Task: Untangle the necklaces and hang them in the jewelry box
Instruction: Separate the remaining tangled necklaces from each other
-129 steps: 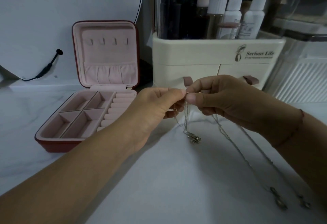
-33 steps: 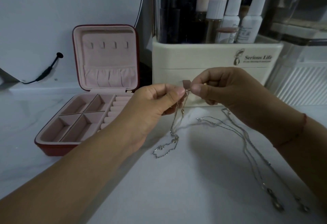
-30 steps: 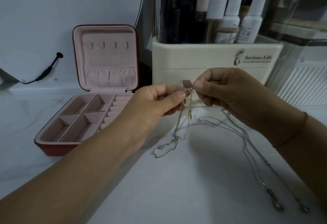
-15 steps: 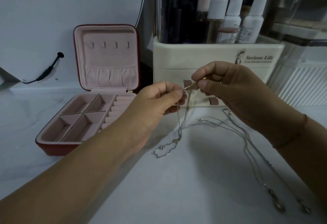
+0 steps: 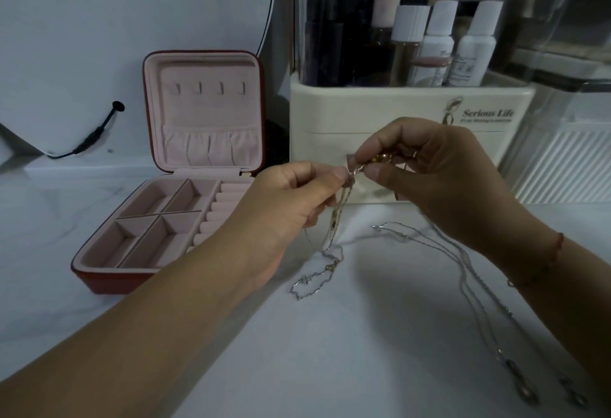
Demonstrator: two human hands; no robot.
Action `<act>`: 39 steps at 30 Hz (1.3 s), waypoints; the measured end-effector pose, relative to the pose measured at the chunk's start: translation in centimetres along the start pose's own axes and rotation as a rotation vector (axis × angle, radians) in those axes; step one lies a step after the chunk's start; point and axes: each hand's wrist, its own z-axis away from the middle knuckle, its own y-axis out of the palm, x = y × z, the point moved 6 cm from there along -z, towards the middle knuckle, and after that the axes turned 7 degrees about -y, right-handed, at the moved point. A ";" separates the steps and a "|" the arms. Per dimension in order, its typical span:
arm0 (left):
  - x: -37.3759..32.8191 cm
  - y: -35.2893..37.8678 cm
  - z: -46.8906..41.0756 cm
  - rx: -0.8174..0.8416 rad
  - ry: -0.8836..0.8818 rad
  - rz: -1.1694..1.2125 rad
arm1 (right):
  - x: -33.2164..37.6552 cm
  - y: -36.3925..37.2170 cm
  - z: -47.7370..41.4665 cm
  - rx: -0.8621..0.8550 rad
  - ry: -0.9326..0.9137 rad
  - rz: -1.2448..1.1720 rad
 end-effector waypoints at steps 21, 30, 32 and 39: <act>0.6 0.7 0.3 0.035 -0.047 -0.079 | -1.9 1.6 0.4 0.135 0.338 -0.511; 0.6 0.6 0.3 0.019 -0.051 -0.153 | -2.6 1.5 0.9 0.228 0.404 -0.430; 0.5 0.5 0.3 -0.005 -0.051 -0.141 | -2.5 1.5 0.9 0.270 0.390 -0.370; 0.3 0.6 0.4 -0.026 -0.034 -0.163 | -1.8 2.0 0.9 0.257 0.340 -0.242</act>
